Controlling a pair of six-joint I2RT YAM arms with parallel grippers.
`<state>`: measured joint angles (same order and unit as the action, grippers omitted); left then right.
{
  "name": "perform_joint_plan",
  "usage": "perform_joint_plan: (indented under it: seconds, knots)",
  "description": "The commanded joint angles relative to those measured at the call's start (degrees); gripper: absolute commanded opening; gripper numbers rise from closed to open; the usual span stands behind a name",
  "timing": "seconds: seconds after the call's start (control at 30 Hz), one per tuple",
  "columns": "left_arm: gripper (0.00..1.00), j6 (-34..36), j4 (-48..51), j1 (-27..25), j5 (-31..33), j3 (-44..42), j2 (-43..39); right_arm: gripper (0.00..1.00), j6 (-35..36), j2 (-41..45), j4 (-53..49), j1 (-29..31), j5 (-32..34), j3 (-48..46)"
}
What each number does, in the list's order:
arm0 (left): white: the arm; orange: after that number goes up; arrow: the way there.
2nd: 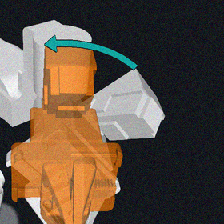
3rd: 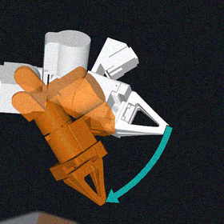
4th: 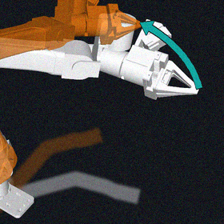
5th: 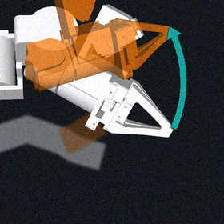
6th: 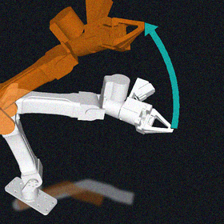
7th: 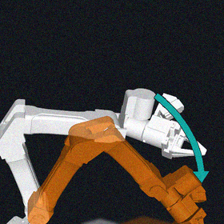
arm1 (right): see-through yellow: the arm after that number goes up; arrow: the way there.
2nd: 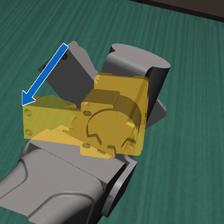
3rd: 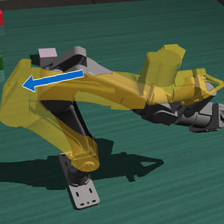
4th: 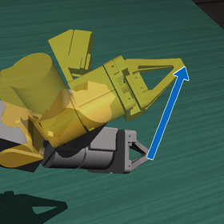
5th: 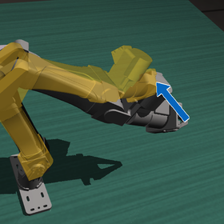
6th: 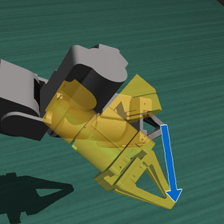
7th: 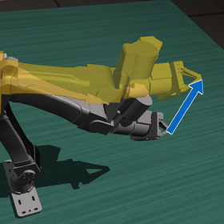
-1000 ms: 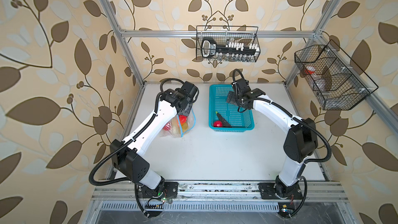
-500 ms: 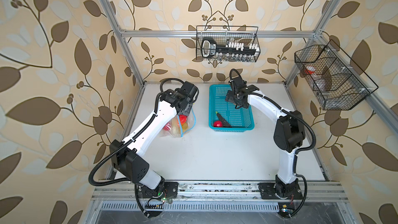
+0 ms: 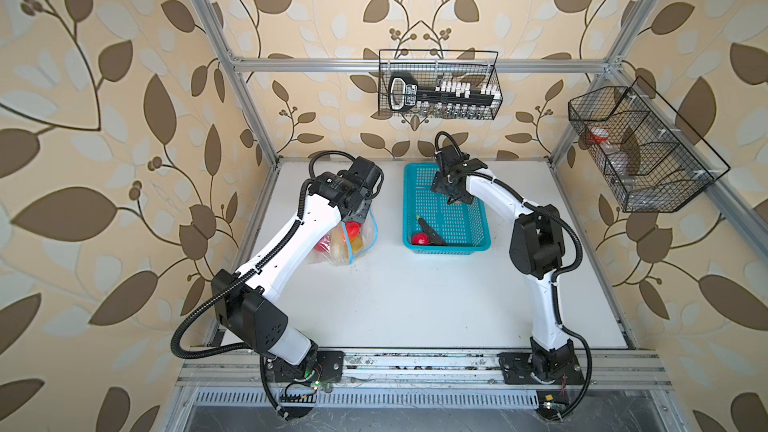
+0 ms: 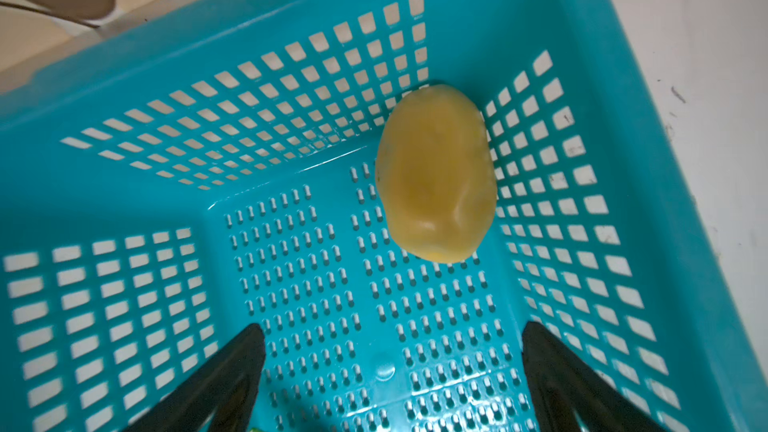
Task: Place the food in the zip-top bag and seal the zipper
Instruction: 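Lower the right gripper onto the yellow potato and close on it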
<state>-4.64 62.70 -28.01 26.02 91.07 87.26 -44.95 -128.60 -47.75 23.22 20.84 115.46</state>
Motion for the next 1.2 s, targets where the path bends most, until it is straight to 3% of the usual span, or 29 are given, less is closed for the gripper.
perform_joint_plan:
  seconds: [0.0,1.17]
  knots:
    - [0.0,0.3,-0.5,0.9,1.9,0.1,-1.4,0.96,-1.3,-3.0,-3.4,-0.5,3.5,2.5]
    - [0.0,0.1,0.1,1.4,2.7,0.9,-0.4,0.92,-1.6,-10.6,-0.5,-4.2,0.9,7.8]
